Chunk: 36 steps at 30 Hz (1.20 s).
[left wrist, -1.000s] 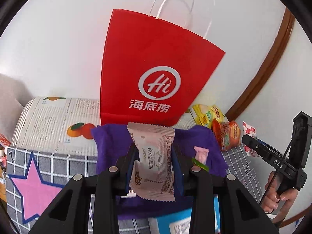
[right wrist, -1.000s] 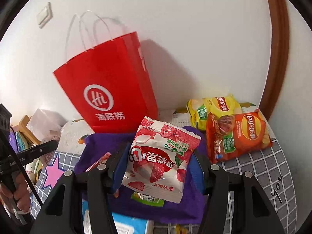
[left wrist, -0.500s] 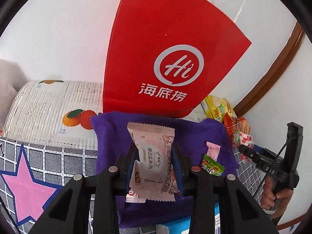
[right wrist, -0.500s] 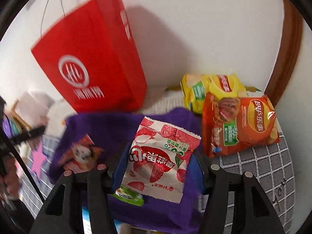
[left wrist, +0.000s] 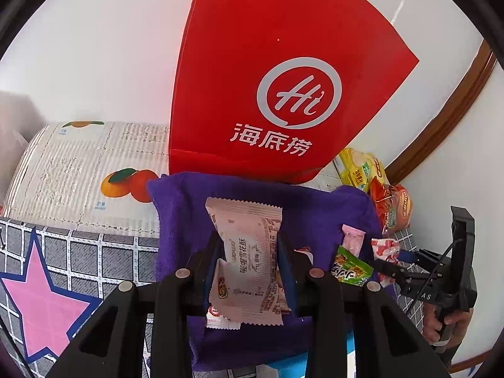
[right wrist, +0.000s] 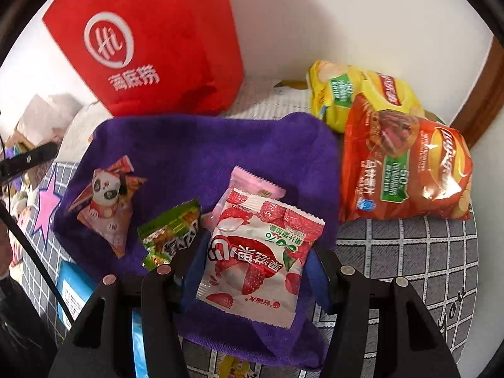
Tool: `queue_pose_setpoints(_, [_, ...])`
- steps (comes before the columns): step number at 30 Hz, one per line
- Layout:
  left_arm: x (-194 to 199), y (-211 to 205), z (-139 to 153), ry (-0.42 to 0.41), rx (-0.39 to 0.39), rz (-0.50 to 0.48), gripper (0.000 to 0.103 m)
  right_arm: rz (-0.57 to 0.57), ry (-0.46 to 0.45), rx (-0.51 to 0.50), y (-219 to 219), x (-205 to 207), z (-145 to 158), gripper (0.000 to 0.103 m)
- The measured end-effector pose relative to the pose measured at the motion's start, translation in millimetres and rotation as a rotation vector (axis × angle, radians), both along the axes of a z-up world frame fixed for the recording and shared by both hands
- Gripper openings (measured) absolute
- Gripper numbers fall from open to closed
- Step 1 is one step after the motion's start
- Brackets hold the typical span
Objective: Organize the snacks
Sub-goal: 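Carry the strawberry bag and pink pastry packet over the purple towel with both tools, then open the right tool dropping the strawberry bag while the left tool drops the pastry packet onto the towel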
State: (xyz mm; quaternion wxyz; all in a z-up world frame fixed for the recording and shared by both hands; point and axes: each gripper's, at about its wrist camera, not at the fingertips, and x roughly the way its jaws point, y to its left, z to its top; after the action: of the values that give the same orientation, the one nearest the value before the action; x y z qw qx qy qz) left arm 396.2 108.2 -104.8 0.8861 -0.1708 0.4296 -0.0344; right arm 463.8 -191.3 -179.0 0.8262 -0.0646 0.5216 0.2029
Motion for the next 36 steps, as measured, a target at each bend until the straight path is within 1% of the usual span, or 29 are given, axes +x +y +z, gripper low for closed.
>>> queue_pose_setpoints(6, [6,1,-12,0.032,-0.023,-0.002,0.033,0.035,0.043,-0.042,12,-3,-14,0.058])
queue_pose_setpoints(10, [6,0,-13,0.038,-0.020,-0.001,0.033,0.066,0.056,-0.061,23,-5,-20,0.058])
queue_pose_setpoints(15, [7,1,-14,0.042,-0.020,0.006,0.033,0.072,0.078,-0.090,29,-2,-29,0.059])
queue_pose_setpoints(17, [9,1,-15,0.044,-0.015,0.004,0.033,0.072,0.074,-0.100,30,-2,-30,0.059])
queue_pose_setpoints(19, [10,1,-17,0.047,-0.011,0.008,0.033,0.076,0.075,-0.097,28,-2,-30,0.060])
queue_pose_setpoints(20, [11,1,-19,0.052,-0.012,0.010,0.033,0.077,0.078,-0.087,27,-2,-29,0.062])
queue_pose_setpoints(21, [12,1,-21,0.057,-0.013,0.010,0.033,0.077,0.076,-0.075,25,-2,-28,0.068])
queue_pose_setpoints(23, [14,1,-24,0.066,-0.017,0.011,0.033,0.073,0.066,-0.049,22,-2,-25,0.076])
queue_pose_setpoints(28, [18,-1,-32,0.087,-0.024,0.009,0.033,0.042,0.040,-0.001,14,-2,-9,0.076])
queue_pose_setpoints(32, [22,-5,-41,0.118,-0.004,0.016,0.033,0.023,-0.022,0.052,8,-8,12,0.076])
queue_pose_setpoints(36, [24,-5,-48,0.143,-0.012,0.028,0.033,0.013,-0.070,0.093,4,-13,30,0.076])
